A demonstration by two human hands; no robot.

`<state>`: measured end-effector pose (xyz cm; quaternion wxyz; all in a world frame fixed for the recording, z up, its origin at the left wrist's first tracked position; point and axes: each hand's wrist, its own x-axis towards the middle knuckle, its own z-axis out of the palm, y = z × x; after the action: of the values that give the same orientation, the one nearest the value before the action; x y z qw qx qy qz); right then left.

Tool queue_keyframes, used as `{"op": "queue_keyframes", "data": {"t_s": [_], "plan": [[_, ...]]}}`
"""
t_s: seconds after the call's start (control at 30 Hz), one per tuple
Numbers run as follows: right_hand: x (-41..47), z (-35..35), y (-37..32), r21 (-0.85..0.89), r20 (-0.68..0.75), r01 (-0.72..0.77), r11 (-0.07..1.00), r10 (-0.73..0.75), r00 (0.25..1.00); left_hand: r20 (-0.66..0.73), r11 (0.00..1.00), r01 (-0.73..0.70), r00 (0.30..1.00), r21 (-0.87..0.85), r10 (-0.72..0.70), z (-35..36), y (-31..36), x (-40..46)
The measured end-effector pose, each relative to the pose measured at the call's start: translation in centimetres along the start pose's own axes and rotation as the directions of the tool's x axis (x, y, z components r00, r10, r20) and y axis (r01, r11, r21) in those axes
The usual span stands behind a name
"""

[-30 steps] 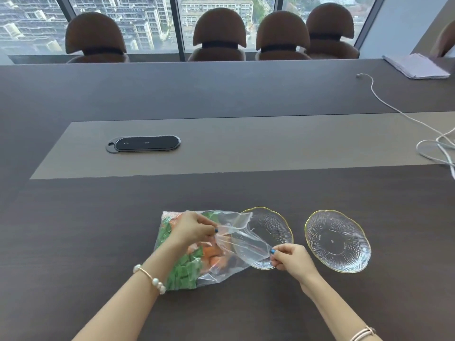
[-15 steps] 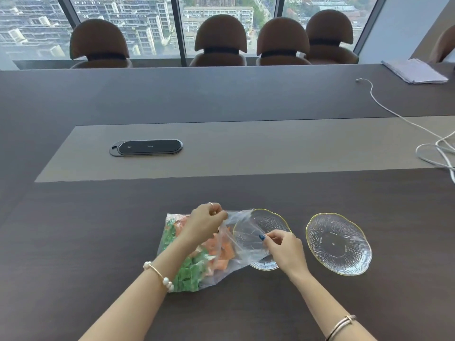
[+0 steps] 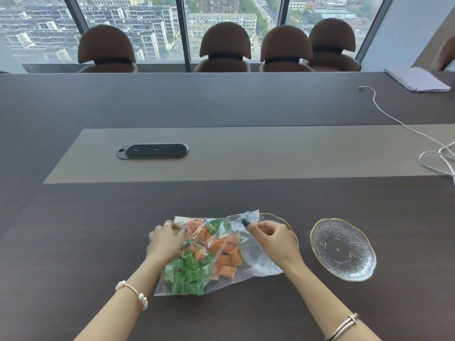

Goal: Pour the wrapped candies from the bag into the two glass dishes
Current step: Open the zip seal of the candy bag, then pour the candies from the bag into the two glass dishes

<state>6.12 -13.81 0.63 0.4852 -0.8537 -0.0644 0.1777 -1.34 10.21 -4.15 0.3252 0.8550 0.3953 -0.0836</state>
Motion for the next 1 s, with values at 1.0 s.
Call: {"op": "queue_keyframes", "data": {"t_s": [1.0], "plan": [[1.5, -3.3, 0.8, 0.385, 0.088, -0.155, 0.91, 0.131, 0.987, 0.042, 0.769, -0.132, 0.978, -0.626, 0.203, -0.4, 1.8, -2.0]]}}
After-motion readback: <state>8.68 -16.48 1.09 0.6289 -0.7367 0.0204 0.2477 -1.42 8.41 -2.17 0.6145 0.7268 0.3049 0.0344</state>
